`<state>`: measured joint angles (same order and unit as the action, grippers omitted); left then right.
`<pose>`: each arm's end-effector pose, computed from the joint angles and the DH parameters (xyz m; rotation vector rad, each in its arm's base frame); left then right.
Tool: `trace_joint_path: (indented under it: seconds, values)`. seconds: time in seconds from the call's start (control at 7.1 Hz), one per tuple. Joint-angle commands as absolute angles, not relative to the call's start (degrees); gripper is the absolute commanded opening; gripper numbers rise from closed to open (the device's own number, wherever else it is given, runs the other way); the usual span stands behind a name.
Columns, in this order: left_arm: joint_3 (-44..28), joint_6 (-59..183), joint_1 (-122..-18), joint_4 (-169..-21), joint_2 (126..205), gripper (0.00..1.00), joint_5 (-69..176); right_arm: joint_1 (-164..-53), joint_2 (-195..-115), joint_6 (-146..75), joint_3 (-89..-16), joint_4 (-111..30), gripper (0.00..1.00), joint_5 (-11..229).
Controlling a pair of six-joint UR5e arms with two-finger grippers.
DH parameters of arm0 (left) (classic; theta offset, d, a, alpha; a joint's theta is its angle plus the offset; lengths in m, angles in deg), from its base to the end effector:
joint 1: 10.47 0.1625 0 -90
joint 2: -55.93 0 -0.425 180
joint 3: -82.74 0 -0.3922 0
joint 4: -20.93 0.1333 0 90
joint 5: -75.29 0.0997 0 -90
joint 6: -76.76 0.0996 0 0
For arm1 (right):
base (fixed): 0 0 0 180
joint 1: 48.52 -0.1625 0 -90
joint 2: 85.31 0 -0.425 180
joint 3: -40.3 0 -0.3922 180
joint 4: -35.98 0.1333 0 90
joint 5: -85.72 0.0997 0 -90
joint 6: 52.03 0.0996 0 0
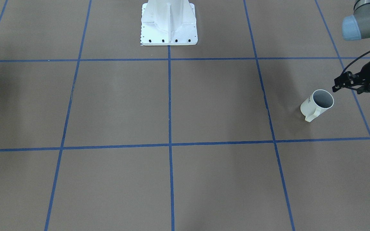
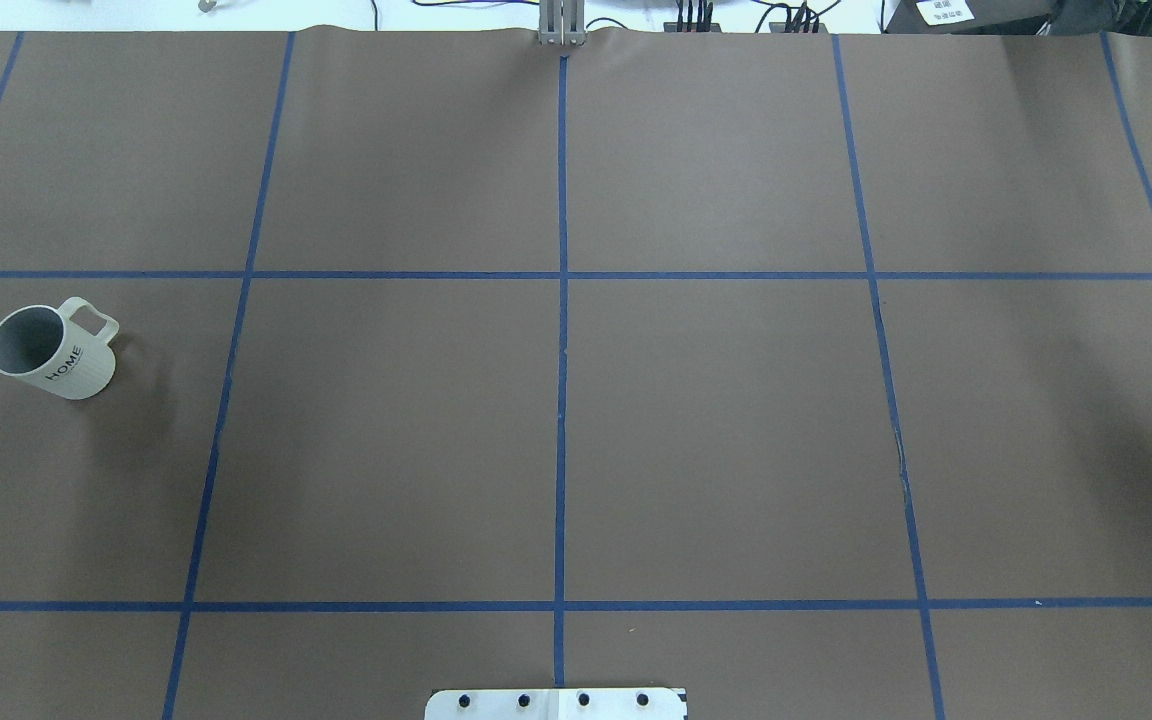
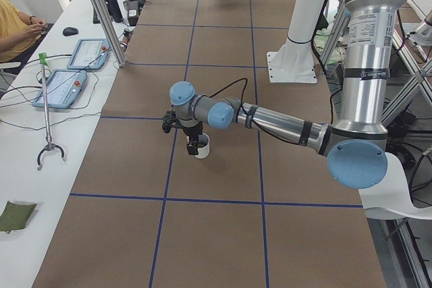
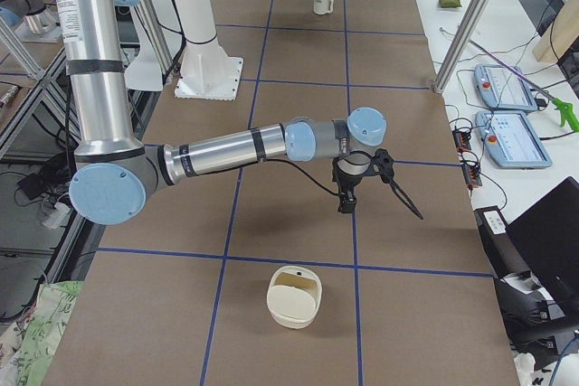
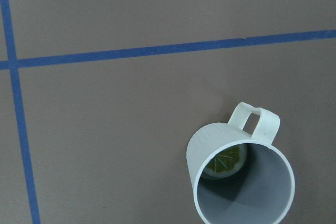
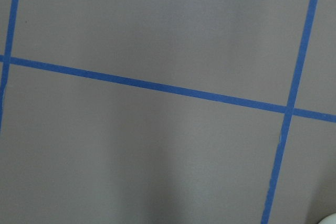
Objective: Left arm hands cup to right arm to dump lemon
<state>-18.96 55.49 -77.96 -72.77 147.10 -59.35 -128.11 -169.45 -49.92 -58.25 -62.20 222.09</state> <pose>0.1355 -0.4924 0.5395 -0.0338 0.8203 0.1331 -0.0355 -0.5322 0.5452 0.0140 -0.8160 -0.1807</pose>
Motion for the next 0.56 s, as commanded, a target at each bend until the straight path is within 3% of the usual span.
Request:
trace_joint_path:
  seconds: [0.0,0.42]
  values:
    - [-18.1,55.5,-76.7,-72.8,147.4,1.0,-59.4,-127.4,-169.2,-49.9,-58.3,-61.8,1.0,222.1]
    - [-17.2,55.6,-76.0,-73.1,147.9,1.0,-59.4,-127.4,-169.9,-48.4,-57.9,-58.2,1.0,222.1]
